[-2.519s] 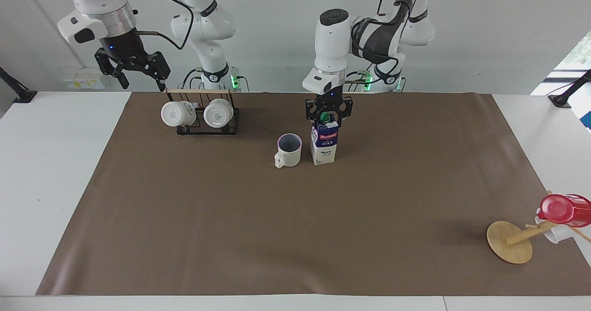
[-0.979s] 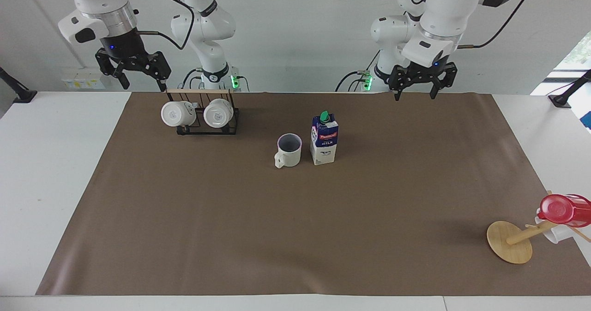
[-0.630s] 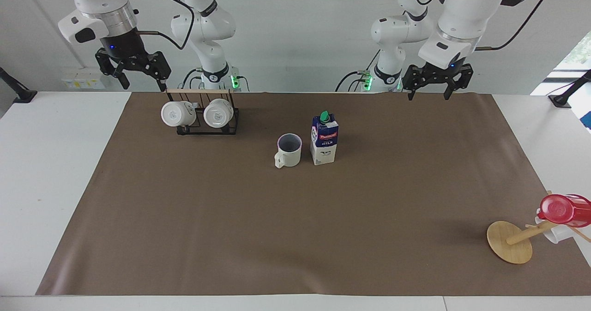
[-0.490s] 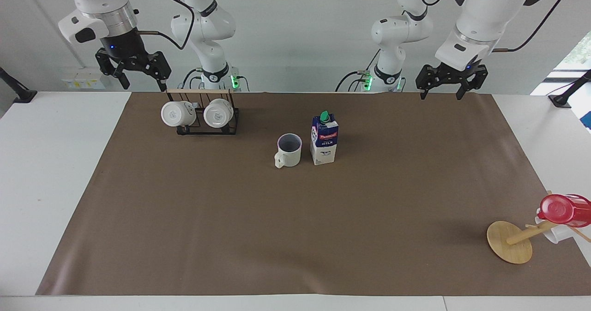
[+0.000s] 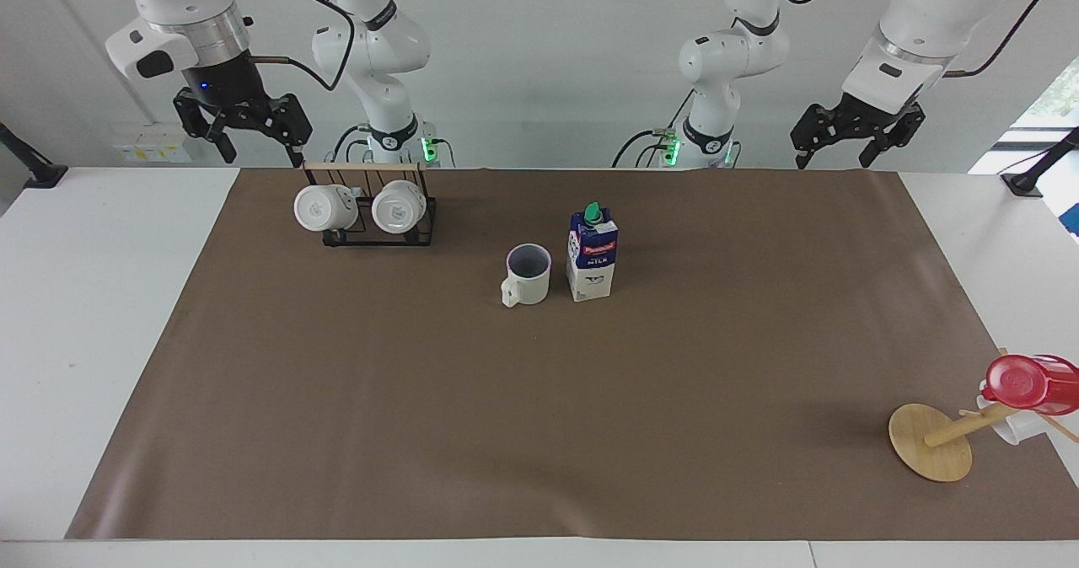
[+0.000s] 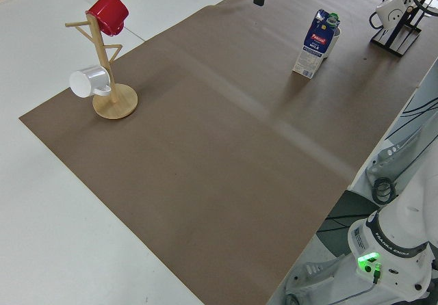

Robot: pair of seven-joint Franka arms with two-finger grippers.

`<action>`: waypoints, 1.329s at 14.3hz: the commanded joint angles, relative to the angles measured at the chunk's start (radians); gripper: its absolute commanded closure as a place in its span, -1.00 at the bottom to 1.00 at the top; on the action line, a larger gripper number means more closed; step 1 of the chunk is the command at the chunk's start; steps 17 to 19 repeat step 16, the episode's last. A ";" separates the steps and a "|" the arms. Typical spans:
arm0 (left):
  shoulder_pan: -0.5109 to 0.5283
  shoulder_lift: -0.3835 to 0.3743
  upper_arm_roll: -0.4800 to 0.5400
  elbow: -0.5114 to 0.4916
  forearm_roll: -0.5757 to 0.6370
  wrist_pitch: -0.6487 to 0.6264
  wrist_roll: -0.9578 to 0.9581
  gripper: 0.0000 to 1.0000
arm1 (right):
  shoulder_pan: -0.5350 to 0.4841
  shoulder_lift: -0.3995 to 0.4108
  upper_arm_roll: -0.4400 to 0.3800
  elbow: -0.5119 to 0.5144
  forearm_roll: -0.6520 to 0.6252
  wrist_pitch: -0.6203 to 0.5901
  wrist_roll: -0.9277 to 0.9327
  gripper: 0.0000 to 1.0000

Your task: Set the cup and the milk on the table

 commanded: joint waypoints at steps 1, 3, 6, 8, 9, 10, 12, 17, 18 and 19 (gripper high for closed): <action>0.016 -0.010 0.000 0.003 -0.015 -0.014 0.009 -1.00 | -0.015 -0.002 0.003 0.000 0.021 0.009 -0.028 -1.00; 0.013 -0.010 0.015 0.003 -0.013 -0.013 0.007 -1.00 | -0.015 -0.001 0.003 0.001 0.021 0.012 -0.028 -1.00; 0.007 -0.011 0.014 -0.003 -0.026 -0.016 0.011 -1.00 | -0.015 -0.002 0.003 0.001 0.021 0.011 -0.029 -1.00; 0.004 -0.013 0.014 -0.003 -0.055 -0.016 0.007 -1.00 | -0.015 -0.002 0.001 0.001 0.021 0.011 -0.029 -1.00; 0.007 -0.011 0.015 -0.003 -0.075 -0.016 0.006 -1.00 | -0.015 -0.002 0.001 0.001 0.023 0.008 -0.029 -1.00; 0.008 -0.011 0.015 -0.003 -0.084 -0.016 0.006 -1.00 | -0.015 -0.002 0.001 0.001 0.023 0.008 -0.029 -1.00; 0.010 -0.011 0.015 -0.003 -0.084 -0.017 0.006 -1.00 | -0.019 -0.002 0.000 0.000 0.023 0.011 -0.028 -1.00; 0.010 -0.011 0.015 -0.003 -0.084 -0.016 0.004 -1.00 | -0.018 -0.004 0.000 -0.002 0.021 0.011 -0.029 -1.00; 0.010 -0.011 0.015 -0.003 -0.084 -0.016 0.004 -1.00 | -0.018 -0.004 0.000 -0.002 0.021 0.011 -0.029 -1.00; 0.010 -0.011 0.015 -0.003 -0.084 -0.016 0.004 -1.00 | -0.018 -0.004 0.000 -0.002 0.021 0.011 -0.029 -1.00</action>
